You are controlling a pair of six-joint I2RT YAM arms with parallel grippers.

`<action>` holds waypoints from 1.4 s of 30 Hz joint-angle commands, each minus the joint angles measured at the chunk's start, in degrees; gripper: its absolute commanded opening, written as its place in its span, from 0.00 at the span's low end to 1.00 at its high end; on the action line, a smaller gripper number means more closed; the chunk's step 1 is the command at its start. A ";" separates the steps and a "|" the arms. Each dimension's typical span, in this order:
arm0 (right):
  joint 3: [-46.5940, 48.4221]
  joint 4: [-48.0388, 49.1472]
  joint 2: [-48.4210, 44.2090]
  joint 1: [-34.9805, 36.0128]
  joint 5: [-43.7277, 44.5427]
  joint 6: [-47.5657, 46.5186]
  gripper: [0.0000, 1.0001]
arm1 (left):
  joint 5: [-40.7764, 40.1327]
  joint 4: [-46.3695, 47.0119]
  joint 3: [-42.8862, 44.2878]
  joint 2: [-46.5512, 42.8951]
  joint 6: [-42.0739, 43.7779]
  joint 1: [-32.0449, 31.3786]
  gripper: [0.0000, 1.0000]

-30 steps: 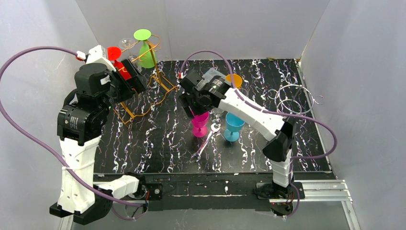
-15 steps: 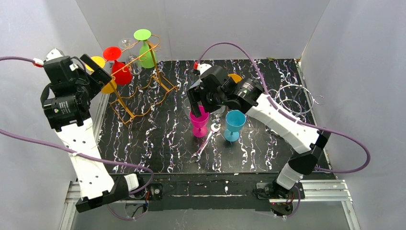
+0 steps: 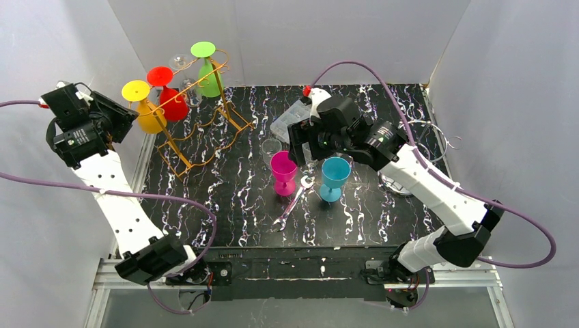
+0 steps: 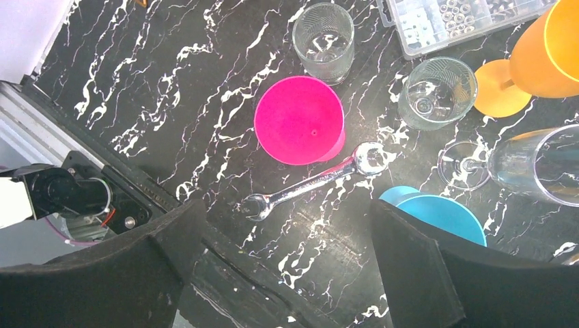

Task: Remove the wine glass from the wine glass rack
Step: Place the wine glass at the center of the board, then adjust the wine rack at the center of the board.

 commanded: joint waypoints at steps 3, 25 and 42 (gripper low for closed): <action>-3.16 5.02 -2.59 -1.47 -2.06 -2.09 0.98 | 4.68 4.25 -1.47 1.23 -1.50 1.86 0.33; -8.70 8.69 -4.96 -3.56 -3.74 -3.21 0.98 | 3.86 6.33 -2.27 6.46 -2.25 2.06 0.24; -9.63 9.66 -4.44 -5.14 -5.57 -3.16 0.98 | 5.87 8.83 -5.37 7.26 -5.03 1.89 0.14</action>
